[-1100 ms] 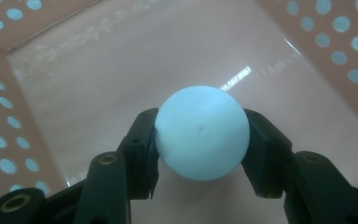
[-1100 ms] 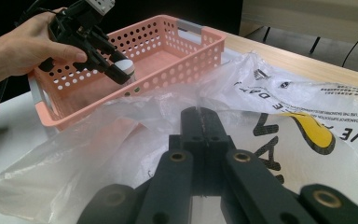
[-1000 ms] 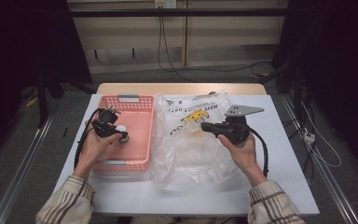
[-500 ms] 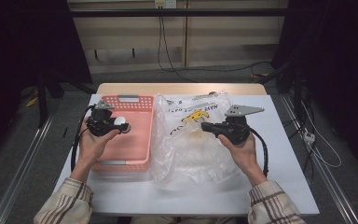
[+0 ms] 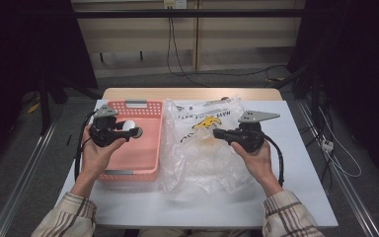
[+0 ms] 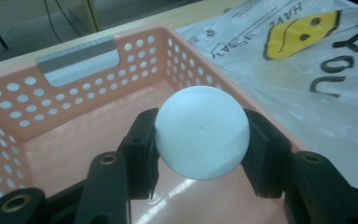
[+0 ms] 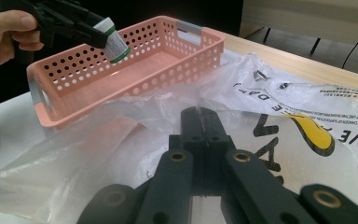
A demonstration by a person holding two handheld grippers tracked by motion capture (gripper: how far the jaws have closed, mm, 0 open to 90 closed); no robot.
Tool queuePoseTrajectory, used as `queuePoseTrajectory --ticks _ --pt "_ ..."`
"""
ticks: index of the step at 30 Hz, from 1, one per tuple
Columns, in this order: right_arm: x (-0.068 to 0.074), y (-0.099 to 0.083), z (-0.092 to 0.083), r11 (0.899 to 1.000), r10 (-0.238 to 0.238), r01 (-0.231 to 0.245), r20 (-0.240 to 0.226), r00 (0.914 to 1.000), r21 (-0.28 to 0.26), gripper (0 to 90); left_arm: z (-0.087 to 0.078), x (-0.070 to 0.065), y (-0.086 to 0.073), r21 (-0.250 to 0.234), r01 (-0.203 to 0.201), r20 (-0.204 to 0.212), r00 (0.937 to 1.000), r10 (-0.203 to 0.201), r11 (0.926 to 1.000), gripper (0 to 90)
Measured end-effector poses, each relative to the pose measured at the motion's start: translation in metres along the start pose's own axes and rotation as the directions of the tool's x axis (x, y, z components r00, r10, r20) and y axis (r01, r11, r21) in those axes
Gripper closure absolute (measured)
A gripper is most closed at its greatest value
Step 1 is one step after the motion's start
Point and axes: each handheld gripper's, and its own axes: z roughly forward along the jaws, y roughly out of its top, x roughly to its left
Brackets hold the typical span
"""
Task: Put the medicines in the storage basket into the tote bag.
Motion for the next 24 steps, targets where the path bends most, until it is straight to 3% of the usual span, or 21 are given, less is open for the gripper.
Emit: queuePoseTrajectory --ticks 3,13,24 --pt "0.001 0.0 0.0 1.0 -0.005 0.005 0.0 1.0 0.002 90.0 -0.003 -0.004 0.001 -0.023 0.007 0.021 0.9998 -0.007 0.9997 51.1" --pt "0.001 0.001 -0.001 1.0 -0.005 0.005 -0.001 1.0 -0.004 90.0 -0.005 -0.028 0.004 -0.072 -0.047 0.063 0.9967 0.051 0.9963 51.1" --pt "0.0 0.001 -0.001 1.0 -0.006 0.006 0.0 1.0 -0.005 90.0 -0.006 -0.06 0.012 -0.106 -0.098 0.153 0.9816 0.114 0.9896 51.0"
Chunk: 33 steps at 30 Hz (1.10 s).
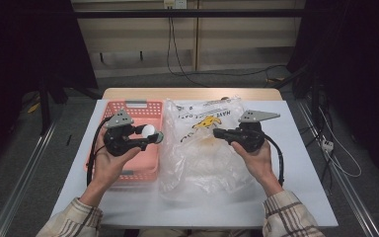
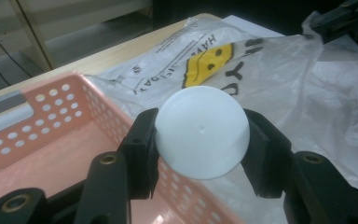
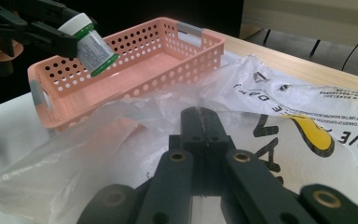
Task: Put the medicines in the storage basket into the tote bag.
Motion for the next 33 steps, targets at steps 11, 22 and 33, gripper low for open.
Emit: queuePoseTrajectory --ticks 11,22,33 --pt "0.001 0.0 0.003 1.0 -0.002 0.002 -0.002 1.0 0.007 90.0 0.001 -0.031 0.013 -0.002 -0.05 0.061 0.9969 0.05 0.9987 51.1" --pt "0.001 0.0 0.005 1.0 -0.003 0.003 -0.004 1.0 0.008 90.0 0.009 -0.068 0.021 -0.003 -0.117 0.143 0.9829 0.116 0.9932 51.1" --pt "0.001 0.001 0.005 1.0 -0.001 0.001 -0.003 1.0 0.007 90.0 0.025 -0.098 0.032 -0.005 -0.168 0.2 0.9656 0.165 0.9858 51.1"
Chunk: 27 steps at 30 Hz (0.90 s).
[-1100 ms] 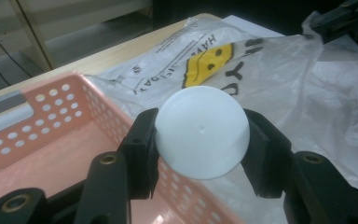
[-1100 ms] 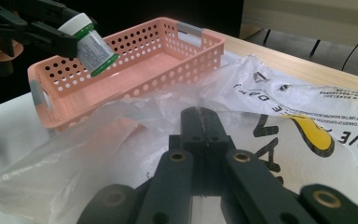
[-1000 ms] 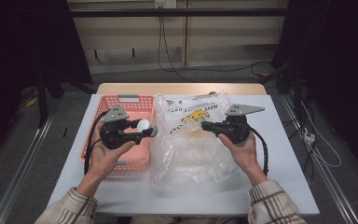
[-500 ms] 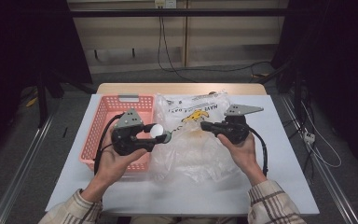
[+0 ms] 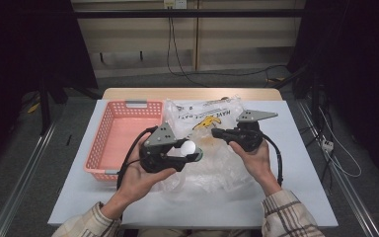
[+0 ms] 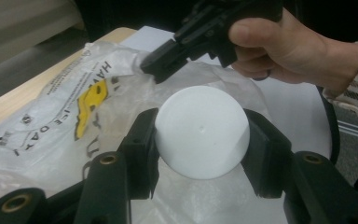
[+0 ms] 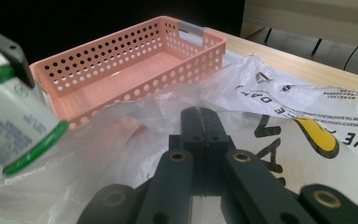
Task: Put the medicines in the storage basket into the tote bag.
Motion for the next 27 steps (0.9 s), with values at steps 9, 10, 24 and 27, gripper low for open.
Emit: queuePoseTrajectory --ticks 9,10,24,27 --pt "0.0 0.001 0.0 1.0 0.002 -0.002 0.004 1.0 0.0 90.0 0.03 -0.012 0.003 0.059 -0.027 0.034 0.9991 0.025 0.9979 51.0" --pt "0.0 0.001 -0.001 1.0 0.001 -0.001 0.008 1.0 0.0 90.0 0.034 -0.012 0.003 0.066 -0.038 0.036 0.9987 0.036 0.9971 51.0" --pt "0.0 0.001 -0.002 1.0 0.0 0.0 0.006 1.0 -0.001 90.0 0.091 0.004 -0.016 0.164 -0.007 -0.002 1.0 0.007 0.9864 51.0" --pt "-0.001 0.001 -0.001 1.0 0.0 0.0 0.004 1.0 0.002 90.0 0.1 0.01 -0.022 0.187 0.007 -0.021 0.9998 -0.003 0.9823 51.0"
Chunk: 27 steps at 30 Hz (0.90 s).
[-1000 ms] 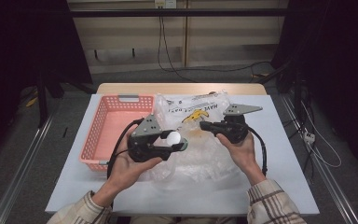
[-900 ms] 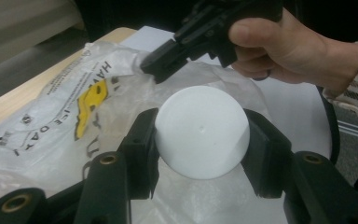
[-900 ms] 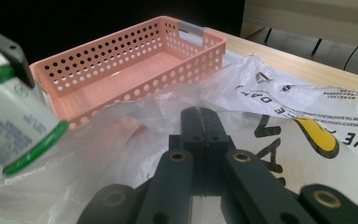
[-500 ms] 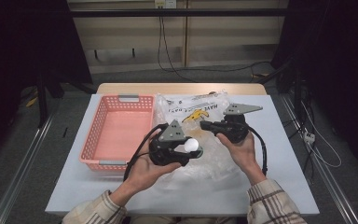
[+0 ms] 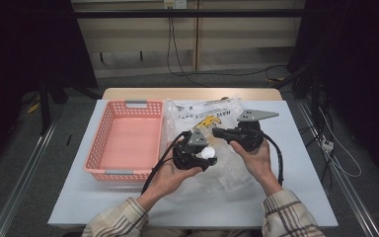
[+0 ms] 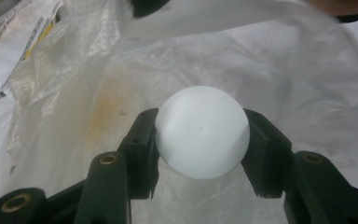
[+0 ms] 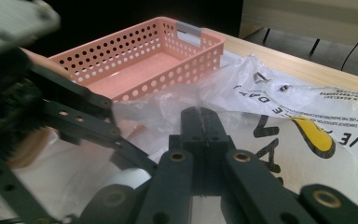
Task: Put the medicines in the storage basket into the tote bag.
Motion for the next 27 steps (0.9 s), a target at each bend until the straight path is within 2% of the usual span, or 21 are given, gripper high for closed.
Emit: queuePoseTrajectory --ticks 3,4,5,6,8,9,12,16,20,21,24,27 --pt "0.0 -0.001 0.002 1.0 0.001 -0.001 -0.004 1.0 0.006 90.0 0.008 0.005 -0.003 0.006 0.02 -0.009 0.9998 -0.02 0.9998 51.0" --pt "0.0 -0.001 0.002 1.0 0.002 -0.001 -0.006 1.0 0.009 90.0 0.011 0.006 -0.004 0.016 0.034 -0.031 0.999 -0.033 0.9993 51.0" --pt "0.0 -0.001 0.002 1.0 0.002 -0.001 -0.006 1.0 0.009 90.0 0.013 0.008 -0.005 0.006 0.041 -0.015 0.999 -0.041 0.9991 51.0" --pt "0.0 -0.001 0.003 1.0 0.0 0.0 -0.006 1.0 0.01 90.0 0.015 0.009 -0.005 0.001 0.054 -0.018 0.9984 -0.054 0.9985 50.9" --pt "0.0 -0.002 0.003 1.0 0.002 -0.002 -0.005 1.0 0.014 90.0 0.019 0.011 -0.005 0.005 0.051 -0.025 0.9984 -0.051 0.9987 50.9" --pt "0.0 -0.002 0.003 1.0 0.003 -0.003 -0.004 1.0 0.015 90.0 0.022 0.011 -0.005 0.002 0.064 -0.029 0.9975 -0.064 0.9979 50.9" --pt "0.0 -0.002 0.003 1.0 0.004 -0.004 -0.003 1.0 0.02 90.0 0.029 0.012 -0.006 0.017 0.057 -0.045 0.9974 -0.056 0.9982 50.8" --pt "0.0 -0.005 0.006 1.0 0.007 -0.007 -0.006 1.0 0.029 90.0 0.04 0.016 -0.008 0.012 0.092 -0.048 0.9947 -0.091 0.9957 50.8" --pt "-0.001 -0.007 0.008 0.999 0.009 -0.009 -0.005 0.9999 0.041 90.0 0.046 0.018 -0.011 0.035 0.09 -0.079 0.9931 -0.087 0.9953 50.8" --pt "-0.001 -0.007 0.008 0.999 0.012 -0.011 -0.005 0.9999 0.041 90.0 0.047 0.02 -0.012 0.034 0.095 -0.065 0.9936 -0.093 0.9949 50.8" --pt "-0.003 -0.008 0.008 0.999 0.016 -0.016 -0.001 0.9999 0.042 90.0 0.052 0.022 -0.016 0.068 0.091 -0.074 0.9936 -0.086 0.9935 50.6" --pt "-0.004 -0.009 0.007 0.999 0.018 -0.018 0.002 0.9998 0.04 90.0 0.053 0.023 -0.017 0.057 0.097 -0.065 0.9935 -0.094 0.9936 49.9"
